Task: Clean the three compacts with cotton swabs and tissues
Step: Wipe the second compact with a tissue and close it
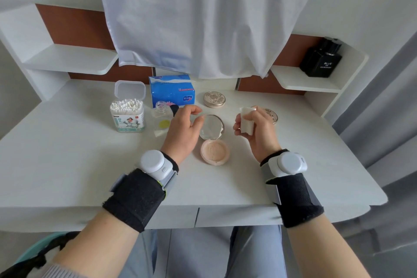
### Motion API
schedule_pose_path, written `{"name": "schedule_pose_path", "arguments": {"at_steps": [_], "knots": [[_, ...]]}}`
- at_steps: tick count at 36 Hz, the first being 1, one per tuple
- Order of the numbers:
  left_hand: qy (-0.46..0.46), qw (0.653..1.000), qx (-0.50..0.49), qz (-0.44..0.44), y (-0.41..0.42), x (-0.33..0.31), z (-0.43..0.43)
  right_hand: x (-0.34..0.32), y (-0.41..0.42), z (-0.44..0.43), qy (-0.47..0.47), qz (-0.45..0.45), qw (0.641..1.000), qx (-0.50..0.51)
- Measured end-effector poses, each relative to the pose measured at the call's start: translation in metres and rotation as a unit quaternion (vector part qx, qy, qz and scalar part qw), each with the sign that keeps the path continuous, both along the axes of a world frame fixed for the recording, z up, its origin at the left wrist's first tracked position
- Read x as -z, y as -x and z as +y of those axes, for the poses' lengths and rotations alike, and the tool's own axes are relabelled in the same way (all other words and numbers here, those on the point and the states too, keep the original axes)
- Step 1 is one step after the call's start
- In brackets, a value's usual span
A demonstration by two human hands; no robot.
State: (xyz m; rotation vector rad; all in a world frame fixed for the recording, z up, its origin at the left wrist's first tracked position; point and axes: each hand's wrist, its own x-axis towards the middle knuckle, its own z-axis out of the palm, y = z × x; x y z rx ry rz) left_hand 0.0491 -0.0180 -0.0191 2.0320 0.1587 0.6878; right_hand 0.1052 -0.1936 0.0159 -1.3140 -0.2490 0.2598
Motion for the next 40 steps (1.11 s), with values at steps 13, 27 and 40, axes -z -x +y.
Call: {"name": "schedule_pose_path", "arguments": {"at_steps": [13, 27, 40], "knots": [[-0.165, 0.984, -0.041, 0.057, -0.001, 0.002, 0.001, 0.008, 0.002, 0.009, 0.183, -0.101, 0.978, 0.012], [0.19, 0.976, 0.038, 0.095, 0.003, -0.017, -0.009, 0.003, 0.013, 0.017, 0.159, -0.157, 0.975, 0.001], [0.578, 0.768, 0.202, 0.187, 0.013, -0.035, -0.008, 0.003, 0.024, 0.034, 0.097, -0.131, 0.987, -0.002]]}}
